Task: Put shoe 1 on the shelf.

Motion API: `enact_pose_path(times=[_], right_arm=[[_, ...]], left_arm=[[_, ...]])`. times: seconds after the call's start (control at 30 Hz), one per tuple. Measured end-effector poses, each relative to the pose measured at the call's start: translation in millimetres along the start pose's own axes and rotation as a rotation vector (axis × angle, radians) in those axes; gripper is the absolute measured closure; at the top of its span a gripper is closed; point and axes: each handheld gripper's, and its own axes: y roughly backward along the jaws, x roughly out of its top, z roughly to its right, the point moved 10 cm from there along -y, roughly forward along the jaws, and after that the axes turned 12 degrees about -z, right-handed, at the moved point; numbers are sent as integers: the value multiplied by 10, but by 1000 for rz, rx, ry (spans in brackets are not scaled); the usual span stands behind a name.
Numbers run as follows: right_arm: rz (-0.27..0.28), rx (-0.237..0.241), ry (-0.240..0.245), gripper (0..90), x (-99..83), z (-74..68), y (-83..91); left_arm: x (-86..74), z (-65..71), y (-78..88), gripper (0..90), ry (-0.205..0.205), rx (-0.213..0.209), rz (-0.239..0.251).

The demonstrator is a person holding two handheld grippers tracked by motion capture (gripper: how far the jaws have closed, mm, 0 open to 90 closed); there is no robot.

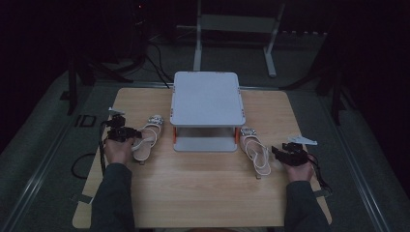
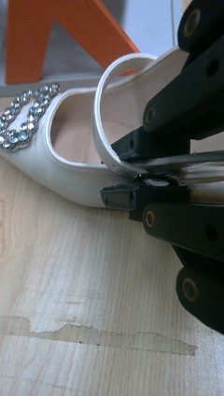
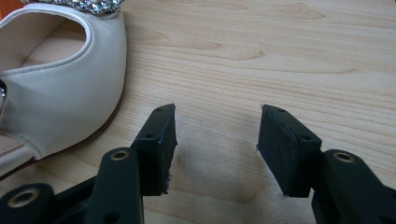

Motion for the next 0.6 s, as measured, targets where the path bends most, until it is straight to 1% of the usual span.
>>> enact_pose_path(times=[0.1,0.17,0.27,0.37,0.6], right_arm=[[0,1,-1,463,-2,1,-1],[-2,1,1,463,-2,0,-3],[-3,2,0,463,-3,-3,-5],[-2,2,0,463,-2,-1,-3],[-6,2,-2,458,-5,1,-6]], left_arm=[[17,20,46,807,23,-35,23],[35,44,89,807,33,-50,36],[69,94,162,807,36,-53,50],[113,143,241,806,39,-69,65],[223,262,441,806,47,-85,94]])
